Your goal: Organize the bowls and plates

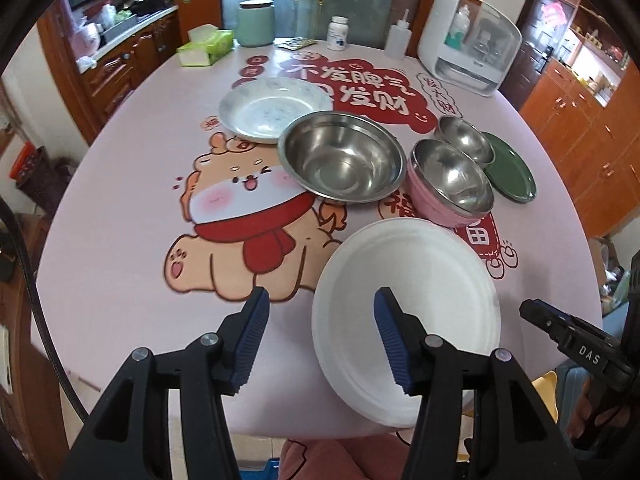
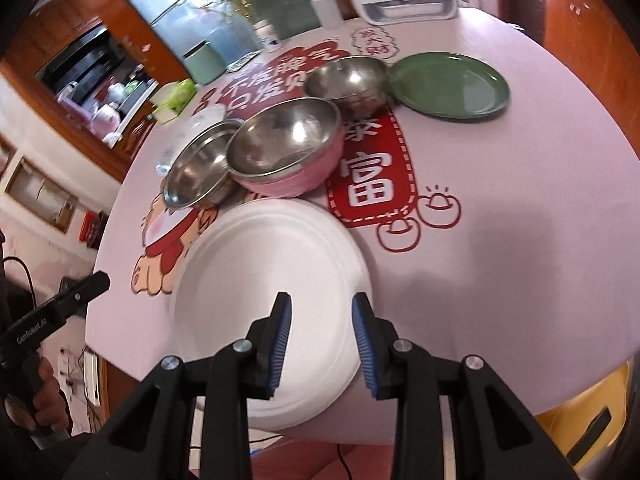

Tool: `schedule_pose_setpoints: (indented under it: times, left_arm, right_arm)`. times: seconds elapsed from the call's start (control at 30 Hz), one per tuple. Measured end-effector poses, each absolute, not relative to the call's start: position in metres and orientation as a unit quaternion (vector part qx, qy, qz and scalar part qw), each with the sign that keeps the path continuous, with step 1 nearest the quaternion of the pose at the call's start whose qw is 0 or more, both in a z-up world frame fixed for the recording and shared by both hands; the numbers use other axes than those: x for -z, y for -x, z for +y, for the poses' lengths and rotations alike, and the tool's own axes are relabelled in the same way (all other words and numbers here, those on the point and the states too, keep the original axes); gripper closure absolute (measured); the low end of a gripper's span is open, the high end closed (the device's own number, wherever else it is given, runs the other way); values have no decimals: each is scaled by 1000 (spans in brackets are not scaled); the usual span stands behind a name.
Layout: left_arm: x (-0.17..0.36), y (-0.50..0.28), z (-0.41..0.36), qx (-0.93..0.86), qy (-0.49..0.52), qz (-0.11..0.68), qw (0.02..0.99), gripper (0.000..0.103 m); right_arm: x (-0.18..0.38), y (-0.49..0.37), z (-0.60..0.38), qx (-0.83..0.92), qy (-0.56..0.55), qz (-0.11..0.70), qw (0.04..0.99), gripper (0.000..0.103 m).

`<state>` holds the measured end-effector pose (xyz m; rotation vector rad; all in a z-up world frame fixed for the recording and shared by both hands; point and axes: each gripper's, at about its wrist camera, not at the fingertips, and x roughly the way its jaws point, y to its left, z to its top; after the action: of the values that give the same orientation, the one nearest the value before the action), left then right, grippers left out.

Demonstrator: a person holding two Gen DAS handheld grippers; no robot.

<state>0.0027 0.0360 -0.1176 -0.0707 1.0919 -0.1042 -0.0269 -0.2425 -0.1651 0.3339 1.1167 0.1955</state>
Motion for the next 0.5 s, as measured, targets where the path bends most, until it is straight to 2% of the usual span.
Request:
schedule_pose_setpoints:
  times: [0.23,0.33,0.5]
  left_arm:
    - [107,28,45,20,42,511,858,43]
    - [103,39,55,-2,49,506,861,35]
    - [99,52,73,-26,66,501,862,35]
  right_arm:
    - [159,39,-229,-136,-141,515,834,72]
    - [157,42,-223,-148,-135,512,835,72]
    - [149,42,-214,-167,-122,507,837,72]
